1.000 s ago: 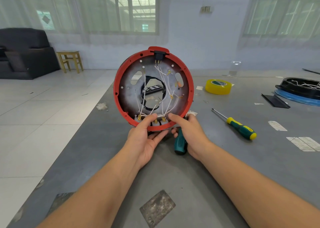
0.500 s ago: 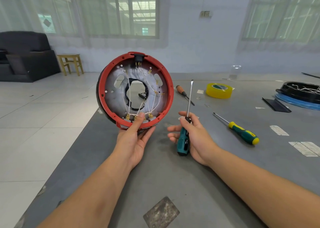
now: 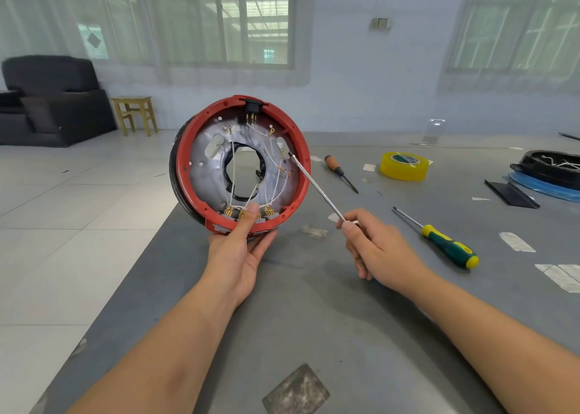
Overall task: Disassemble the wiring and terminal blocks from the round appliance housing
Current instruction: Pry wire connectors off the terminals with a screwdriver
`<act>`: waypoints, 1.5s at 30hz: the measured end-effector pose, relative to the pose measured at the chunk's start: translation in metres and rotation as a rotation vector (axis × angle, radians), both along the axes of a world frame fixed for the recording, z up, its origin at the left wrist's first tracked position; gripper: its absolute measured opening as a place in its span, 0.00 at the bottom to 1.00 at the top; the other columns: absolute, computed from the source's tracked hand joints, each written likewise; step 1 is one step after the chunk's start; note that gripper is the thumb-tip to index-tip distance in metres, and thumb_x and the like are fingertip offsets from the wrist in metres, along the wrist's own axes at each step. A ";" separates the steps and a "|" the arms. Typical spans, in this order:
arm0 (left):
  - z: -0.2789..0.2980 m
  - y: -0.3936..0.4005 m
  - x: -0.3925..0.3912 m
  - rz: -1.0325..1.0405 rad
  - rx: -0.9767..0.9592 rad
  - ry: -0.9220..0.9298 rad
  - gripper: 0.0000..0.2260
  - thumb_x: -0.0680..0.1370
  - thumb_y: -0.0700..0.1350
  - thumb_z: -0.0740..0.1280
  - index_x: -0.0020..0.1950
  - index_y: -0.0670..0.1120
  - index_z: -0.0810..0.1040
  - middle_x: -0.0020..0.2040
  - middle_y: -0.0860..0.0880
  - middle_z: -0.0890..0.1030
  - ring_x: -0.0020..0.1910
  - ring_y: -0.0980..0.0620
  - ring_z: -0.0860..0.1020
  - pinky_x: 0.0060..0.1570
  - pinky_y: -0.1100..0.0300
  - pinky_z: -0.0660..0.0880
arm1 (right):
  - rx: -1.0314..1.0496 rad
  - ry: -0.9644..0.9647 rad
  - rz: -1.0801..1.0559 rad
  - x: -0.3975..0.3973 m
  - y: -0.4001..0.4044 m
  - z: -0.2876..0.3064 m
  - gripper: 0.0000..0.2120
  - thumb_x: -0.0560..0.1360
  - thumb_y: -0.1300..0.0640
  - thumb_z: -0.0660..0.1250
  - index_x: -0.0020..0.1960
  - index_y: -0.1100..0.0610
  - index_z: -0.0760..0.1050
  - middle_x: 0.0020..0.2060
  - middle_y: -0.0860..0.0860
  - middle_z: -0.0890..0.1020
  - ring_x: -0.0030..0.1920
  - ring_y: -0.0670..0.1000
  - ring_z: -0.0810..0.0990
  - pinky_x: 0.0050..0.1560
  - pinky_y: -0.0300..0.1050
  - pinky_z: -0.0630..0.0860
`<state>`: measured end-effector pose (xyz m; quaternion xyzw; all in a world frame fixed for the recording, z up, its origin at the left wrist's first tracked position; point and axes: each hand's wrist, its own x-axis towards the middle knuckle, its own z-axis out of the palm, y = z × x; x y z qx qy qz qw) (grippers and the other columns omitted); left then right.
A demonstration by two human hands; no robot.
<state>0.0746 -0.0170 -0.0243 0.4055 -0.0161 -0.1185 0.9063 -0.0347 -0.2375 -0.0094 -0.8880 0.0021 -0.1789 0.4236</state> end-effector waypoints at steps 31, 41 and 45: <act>-0.003 0.016 0.012 0.090 0.080 -0.057 0.32 0.75 0.34 0.77 0.75 0.39 0.67 0.67 0.37 0.81 0.59 0.38 0.85 0.55 0.38 0.83 | -0.984 -0.176 -0.324 -0.004 0.000 -0.004 0.13 0.81 0.45 0.58 0.58 0.40 0.81 0.40 0.44 0.81 0.37 0.51 0.81 0.28 0.39 0.69; -0.004 0.022 0.018 0.062 0.077 -0.040 0.31 0.74 0.29 0.76 0.71 0.44 0.67 0.64 0.37 0.81 0.54 0.38 0.86 0.53 0.36 0.83 | -1.011 -0.093 -0.320 -0.004 0.005 0.002 0.16 0.81 0.44 0.53 0.58 0.39 0.79 0.40 0.44 0.80 0.39 0.50 0.80 0.30 0.41 0.73; -0.007 0.021 0.019 0.072 0.091 -0.049 0.28 0.73 0.28 0.75 0.66 0.47 0.68 0.61 0.40 0.82 0.52 0.39 0.87 0.50 0.39 0.85 | -1.058 -0.061 -0.323 -0.005 0.008 0.008 0.16 0.81 0.45 0.53 0.55 0.41 0.79 0.37 0.45 0.78 0.37 0.50 0.79 0.29 0.40 0.71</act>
